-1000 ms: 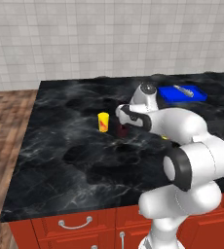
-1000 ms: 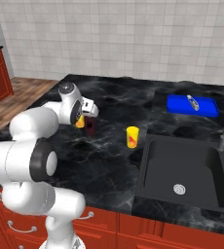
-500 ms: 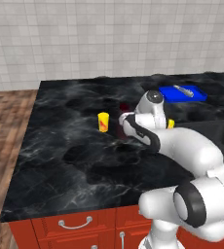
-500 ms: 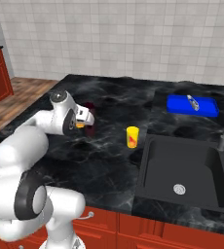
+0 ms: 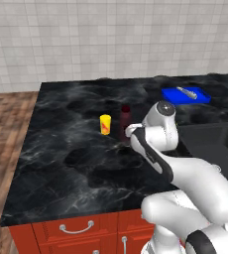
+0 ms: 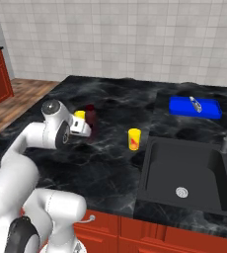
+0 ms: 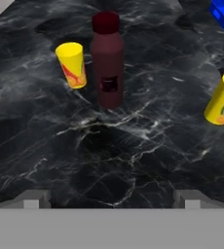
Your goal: Place the drinks on the dining counter in a tight cluster.
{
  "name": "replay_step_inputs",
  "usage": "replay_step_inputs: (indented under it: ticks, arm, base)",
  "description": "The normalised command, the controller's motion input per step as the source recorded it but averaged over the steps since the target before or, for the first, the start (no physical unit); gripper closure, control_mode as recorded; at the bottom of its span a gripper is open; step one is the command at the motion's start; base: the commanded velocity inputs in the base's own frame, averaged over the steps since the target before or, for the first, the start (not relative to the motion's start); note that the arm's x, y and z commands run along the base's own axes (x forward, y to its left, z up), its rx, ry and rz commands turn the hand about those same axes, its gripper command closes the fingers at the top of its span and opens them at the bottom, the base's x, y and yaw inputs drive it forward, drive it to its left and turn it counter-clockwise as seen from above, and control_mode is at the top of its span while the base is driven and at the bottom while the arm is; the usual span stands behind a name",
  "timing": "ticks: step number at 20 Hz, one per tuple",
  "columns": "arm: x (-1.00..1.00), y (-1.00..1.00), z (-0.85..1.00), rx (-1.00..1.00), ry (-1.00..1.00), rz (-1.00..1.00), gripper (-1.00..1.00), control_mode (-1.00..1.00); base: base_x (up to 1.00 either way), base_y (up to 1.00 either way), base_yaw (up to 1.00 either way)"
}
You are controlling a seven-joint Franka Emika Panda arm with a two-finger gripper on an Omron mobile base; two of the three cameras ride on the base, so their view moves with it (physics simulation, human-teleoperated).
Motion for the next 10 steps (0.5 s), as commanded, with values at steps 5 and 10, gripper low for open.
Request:
replay_step_inputs:
  ticks: [5, 10]
  arm:
    - [-0.55, 0.0, 0.03, 0.0, 0.0, 0.0, -1.0, -1.0]
    - [-0.47, 0.0, 0.07, 0.0, 0.0, 0.0, -1.0, -1.0]
  base:
    - [0.0, 0.0, 0.0]
    - [0.0, 0.0, 0.0]
